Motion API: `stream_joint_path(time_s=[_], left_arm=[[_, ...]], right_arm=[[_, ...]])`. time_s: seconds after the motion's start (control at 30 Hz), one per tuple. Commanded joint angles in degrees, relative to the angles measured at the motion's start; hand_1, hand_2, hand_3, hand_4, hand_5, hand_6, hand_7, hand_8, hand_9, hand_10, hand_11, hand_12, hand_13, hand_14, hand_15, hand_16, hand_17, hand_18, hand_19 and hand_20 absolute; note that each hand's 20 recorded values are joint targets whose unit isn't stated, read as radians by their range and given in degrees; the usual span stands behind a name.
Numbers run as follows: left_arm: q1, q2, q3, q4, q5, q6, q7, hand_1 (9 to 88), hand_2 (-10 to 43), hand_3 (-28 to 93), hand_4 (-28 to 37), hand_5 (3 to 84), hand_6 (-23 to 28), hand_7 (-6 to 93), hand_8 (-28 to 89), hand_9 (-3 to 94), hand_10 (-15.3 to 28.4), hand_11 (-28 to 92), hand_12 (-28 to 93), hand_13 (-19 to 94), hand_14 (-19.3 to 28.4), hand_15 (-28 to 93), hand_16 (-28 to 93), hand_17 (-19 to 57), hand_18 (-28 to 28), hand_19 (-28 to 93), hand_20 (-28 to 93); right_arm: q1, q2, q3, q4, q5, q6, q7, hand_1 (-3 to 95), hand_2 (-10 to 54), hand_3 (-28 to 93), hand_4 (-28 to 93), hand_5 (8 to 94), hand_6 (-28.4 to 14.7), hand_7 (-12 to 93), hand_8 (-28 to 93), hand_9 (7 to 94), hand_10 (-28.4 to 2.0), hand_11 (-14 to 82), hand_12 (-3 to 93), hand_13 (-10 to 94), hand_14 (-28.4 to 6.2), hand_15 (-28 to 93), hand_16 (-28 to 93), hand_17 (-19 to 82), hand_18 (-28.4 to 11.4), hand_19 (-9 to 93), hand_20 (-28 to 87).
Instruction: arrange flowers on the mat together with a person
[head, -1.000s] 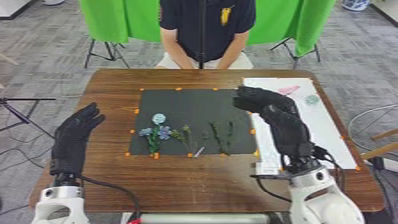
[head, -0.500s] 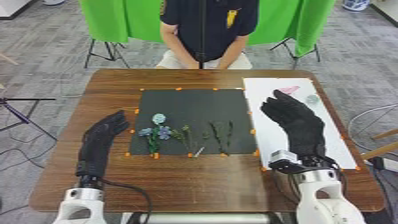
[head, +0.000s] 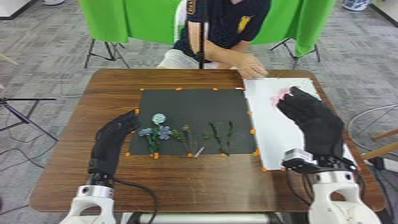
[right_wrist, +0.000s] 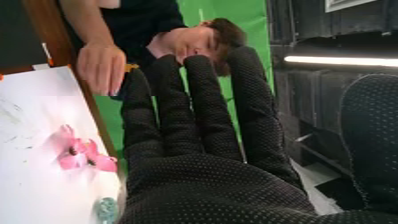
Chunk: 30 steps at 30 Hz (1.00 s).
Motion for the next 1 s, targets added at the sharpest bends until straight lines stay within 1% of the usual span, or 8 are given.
stream_joint_path(time_s=[0.03, 0.1, 0.13, 0.23, 0.33, 0.5, 0.9, 1.0], left_arm=[[2.68, -0.46, -0.74, -0.47, -1.06, 0.46, -1.09, 25.6, -5.4, 62, -20.7, 43.6, 3.3, 17.0, -6, 38.7, 11.4, 18, 19, 33, 15.4, 18, 7, 2.5, 11.3, 5, 17], [2.48, -0.45, -0.86, -0.29, -1.02, 0.38, -1.39, 25.6, -5.4, 63, -20.7, 43.7, 3.3, 16.9, -6, 38.8, 11.5, 18, 19, 33, 15.4, 18, 7, 2.5, 11.3, 5, 17], [2.01, -0.4, -0.8, -0.07, -1.09, 0.17, -1.09, 25.6, -5.4, 62, -20.6, 43.7, 3.3, 16.9, -6, 38.8, 11.5, 18, 19, 33, 15.4, 18, 7, 2.5, 11.3, 5, 17], [1.98, -0.27, -1.21, -0.27, -0.67, 0.01, -0.9, 25.6, -5.4, 62, -20.6, 43.7, 3.3, 16.8, -6, 38.9, 11.6, 19, 19, 33, 15.5, 18, 7, 2.5, 11.3, 5, 17], [2.73, -0.3, -1.72, -0.62, -1.29, 0.49, -0.98, 25.6, -5.4, 62, -20.5, 43.8, 3.2, 16.9, -6, 38.9, 11.5, 19, 19, 33, 15.5, 18, 7, 2.4, 11.3, 5, 17], [2.12, -0.31, -1.93, -0.21, -1.31, 0.1, -0.2, 25.6, -5.5, 62, -20.4, 43.7, 3.2, 16.9, -6, 39.1, 11.5, 19, 19, 33, 15.6, 19, 7, 2.4, 11.3, 5, 17], [1.39, 1.15, -2.42, 0.3, -2.22, -0.31, 0.66, 25.5, -5.8, 63, -20.4, 43.9, 3.2, 17.0, -6, 39.3, 11.5, 19, 19, 33, 15.6, 18, 6, 2.4, 11.3, 5, 17], [1.92, 1.16, -2.49, 0.05, -2.33, -0.06, 0.78, 25.5, -5.8, 63, -20.4, 43.9, 3.2, 17.0, -6, 39.4, 11.5, 19, 19, 33, 15.7, 18, 6, 2.5, 11.3, 5, 17]], right_arm=[[-1.25, -1.08, 0.09, -0.72, -0.38, -1.26, 0.16, 12.5, 5.8, 76, -17, 53.2, -2.2, 11, -8, 50.5, -16.4, 6.4, 14.6, 40, -16.3, 12, 23, 22, -14.9, 13, 33], [-1.38, -0.92, 0.03, -0.8, -0.1, -0.71, 0.4, 12.6, 5.7, 76, -17, 53.2, -2.1, 11, -8, 50.8, -16.3, 6.5, 14.7, 40, -16.2, 12, 24, 22, -14.9, 13, 33], [-1.33, -0.81, -0.05, -0.79, -0.04, -0.27, 0.2, 12.7, 5.7, 76, -17, 53.3, -2.1, 11, -8, 51.2, -16.4, 6.7, 14.8, 41, -16.3, 12, 24, 22, -14.9, 13, 33], [-1.12, -0.42, -0.08, -0.83, 0.33, -0.38, 0.73, 12.8, 5.5, 76, -17, 53.6, -2.1, 11, -8, 51.9, -16.4, 6.7, 15.0, 41, -16.4, 12, 24, 22, -15.0, 14, 33], [-1.14, -0.57, 0.07, -1.05, -0.27, -0.92, 0.64, 12.9, 5.4, 76, -17, 53.7, -2.1, 11, -8, 52.2, -16.4, 6.8, 15.1, 42, -16.5, 13, 24, 22, -15.0, 14, 33], [-0.79, -0.81, 0.32, -1.25, -0.31, -0.15, -0.6, 13.2, 5.1, 76, -16, 53.9, -2.0, 11, -8, 52.9, -16.3, 6.9, 15.2, 42, -16.3, 13, 24, 22, -15.0, 14, 33], [-1.42, 0.0, 0.63, -1.42, -0.18, -0.38, -1.01, 13.4, 4.6, 76, -17, 54.2, -2.0, 12, -8, 53.2, -16.3, 6.9, 15.3, 43, -16.3, 13, 24, 22, -14.8, 14, 33], [-1.63, 0.27, 0.78, -1.47, -0.31, -0.4, -0.74, 13.5, 4.5, 76, -17, 54.4, -2.0, 12, -8, 53.5, -16.3, 6.9, 15.4, 43, -16.3, 13, 24, 22, -14.8, 14, 33]])
